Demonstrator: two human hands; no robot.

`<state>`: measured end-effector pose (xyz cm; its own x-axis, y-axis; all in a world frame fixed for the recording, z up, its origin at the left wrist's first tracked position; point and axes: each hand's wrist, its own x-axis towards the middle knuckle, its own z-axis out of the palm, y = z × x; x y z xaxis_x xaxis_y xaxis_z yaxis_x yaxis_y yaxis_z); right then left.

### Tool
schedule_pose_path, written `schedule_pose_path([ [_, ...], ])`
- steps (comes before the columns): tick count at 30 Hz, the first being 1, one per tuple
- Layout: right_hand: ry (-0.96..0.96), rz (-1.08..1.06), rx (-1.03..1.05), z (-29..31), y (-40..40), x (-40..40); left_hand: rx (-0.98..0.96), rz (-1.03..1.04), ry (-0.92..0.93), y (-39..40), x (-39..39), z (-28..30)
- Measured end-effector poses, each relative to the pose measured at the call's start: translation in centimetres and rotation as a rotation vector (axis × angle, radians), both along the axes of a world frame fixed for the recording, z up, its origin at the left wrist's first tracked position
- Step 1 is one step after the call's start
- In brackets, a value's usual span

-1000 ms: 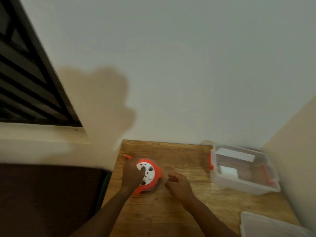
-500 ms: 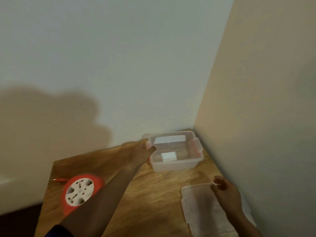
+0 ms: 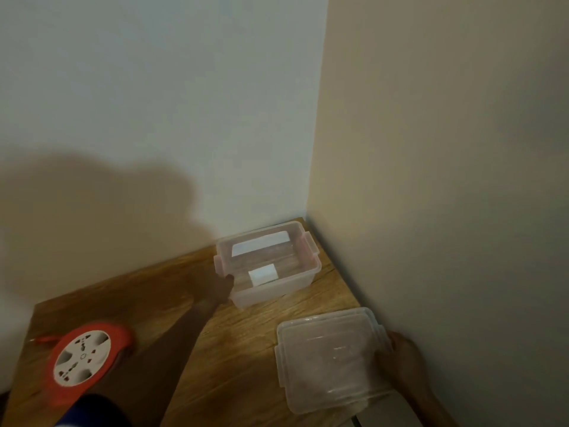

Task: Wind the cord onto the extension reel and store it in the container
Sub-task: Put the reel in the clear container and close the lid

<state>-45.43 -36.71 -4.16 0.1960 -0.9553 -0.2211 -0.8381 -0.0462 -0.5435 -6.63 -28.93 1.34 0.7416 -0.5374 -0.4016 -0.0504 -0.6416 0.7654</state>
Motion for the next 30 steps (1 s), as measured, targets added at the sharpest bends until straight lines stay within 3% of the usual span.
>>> schedule_pose_path([
  [6,-0.23,0.041,0.123,2.0,0.0,1.8,-0.072,-0.04,0.012,2.5,1.7,0.3],
  [12,-0.381,0.228,0.299,3.8,3.0,8.7,-0.002,0.061,-0.132,8.3,6.7,1.4],
  [21,-0.327,0.338,0.453,2.3,7.1,17.5,-0.015,0.18,-0.155,18.3,8.4,0.4],
  [30,-0.243,0.248,0.403,0.4,9.2,18.6,0.009,0.168,-0.173,19.9,8.5,-1.2],
])
